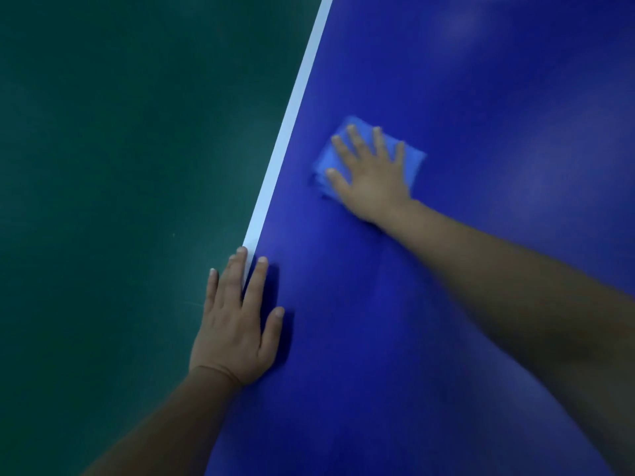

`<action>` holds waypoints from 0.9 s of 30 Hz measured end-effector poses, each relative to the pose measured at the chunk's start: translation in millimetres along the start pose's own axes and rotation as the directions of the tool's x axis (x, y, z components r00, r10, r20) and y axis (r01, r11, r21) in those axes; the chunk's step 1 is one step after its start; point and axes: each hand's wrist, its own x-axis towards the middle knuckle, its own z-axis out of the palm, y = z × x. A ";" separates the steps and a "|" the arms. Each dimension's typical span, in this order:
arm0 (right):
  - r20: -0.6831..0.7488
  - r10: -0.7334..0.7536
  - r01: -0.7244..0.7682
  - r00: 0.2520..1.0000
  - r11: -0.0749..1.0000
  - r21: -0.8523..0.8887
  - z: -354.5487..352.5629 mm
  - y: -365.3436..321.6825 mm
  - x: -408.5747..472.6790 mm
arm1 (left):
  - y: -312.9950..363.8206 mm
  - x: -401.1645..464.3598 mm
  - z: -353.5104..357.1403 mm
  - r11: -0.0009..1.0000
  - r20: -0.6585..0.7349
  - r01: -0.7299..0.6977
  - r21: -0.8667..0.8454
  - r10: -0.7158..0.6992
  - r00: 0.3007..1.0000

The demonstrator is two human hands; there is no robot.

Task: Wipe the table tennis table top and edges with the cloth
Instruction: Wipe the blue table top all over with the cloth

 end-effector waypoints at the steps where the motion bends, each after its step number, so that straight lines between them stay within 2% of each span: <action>1: -0.037 -0.090 0.090 0.995 0.996 -0.014 4.3 -27.1 -4.6 | -0.9 0.1 0.3 1.000 -0.013 0.001 -0.008 -0.001 1.000; 3: -0.111 -0.355 0.354 0.928 0.935 -0.037 15.6 -75.9 -40.1 | -1.8 0.4 1.4 1.000 -0.036 -0.006 -0.022 0.005 0.999; 5: -0.075 -0.538 0.535 0.840 0.843 -0.049 25.6 -95.0 -90.5 | -2.2 0.4 3.1 0.999 -0.035 -0.028 -0.037 0.026 0.999; 6: -0.077 -0.568 0.568 0.819 0.822 -0.023 29.1 -88.7 -110.1 | -2.5 0.2 3.6 0.998 -0.025 -0.041 -0.040 0.040 0.999; 8: -0.120 -0.553 0.560 0.824 0.828 0.023 31.5 -57.4 -132.5 | -3.1 1.3 3.8 0.997 -0.005 -0.065 -0.038 0.065 0.998; 10: -0.133 -0.424 0.426 0.896 0.904 -0.010 36.8 -7.7 -139.7 | -3.7 2.3 3.7 0.996 0.003 -0.078 -0.041 0.078 0.997; 12: -0.111 -0.162 0.160 0.981 0.987 -0.022 35.8 50.9 -143.8 | -3.4 2.1 3.0 0.996 0.003 -0.085 -0.036 0.085 0.996; 13: -0.075 -0.023 0.023 0.997 1.000 -0.009 31.9 78.3 -146.7 | -2.8 1.9 2.9 0.996 0.009 -0.085 -0.035 0.085 0.996; 16: -0.018 0.274 -0.273 0.962 0.961 0.053 23.5 114.0 -157.6 | -3.2 1.7 3.2 0.996 0.018 -0.073 -0.050 0.074 0.997; 18: -0.042 0.338 -0.337 0.940 0.941 0.042 24.5 91.0 -164.9 | -2.4 0.3 2.9 0.994 0.003 -0.052 -0.093 0.053 0.999; 20: -0.063 0.264 -0.262 0.963 0.964 0.037 32.4 48.0 -183.0 | -0.4 -1.0 -0.2 0.985 -0.004 0.011 -0.169 -0.012 1.000; 22: -0.121 0.082 -0.075 0.989 0.995 0.061 43.2 -3.2 -221.5 | -0.8 -0.3 -4.0 0.971 0.009 0.071 -0.226 -0.071 0.997; 25: -0.160 -0.216 0.231 0.963 0.970 0.082 60.6 -69.2 -317.6 | -3.5 -4.0 -8.2 0.966 0.072 0.065 -0.249 -0.049 0.996; 27: -0.132 -0.371 0.382 0.919 0.922 0.070 67.2 -70.1 -366.5 | -0.8 -22.2 -9.5 0.977 0.087 0.029 -0.210 -0.011 0.996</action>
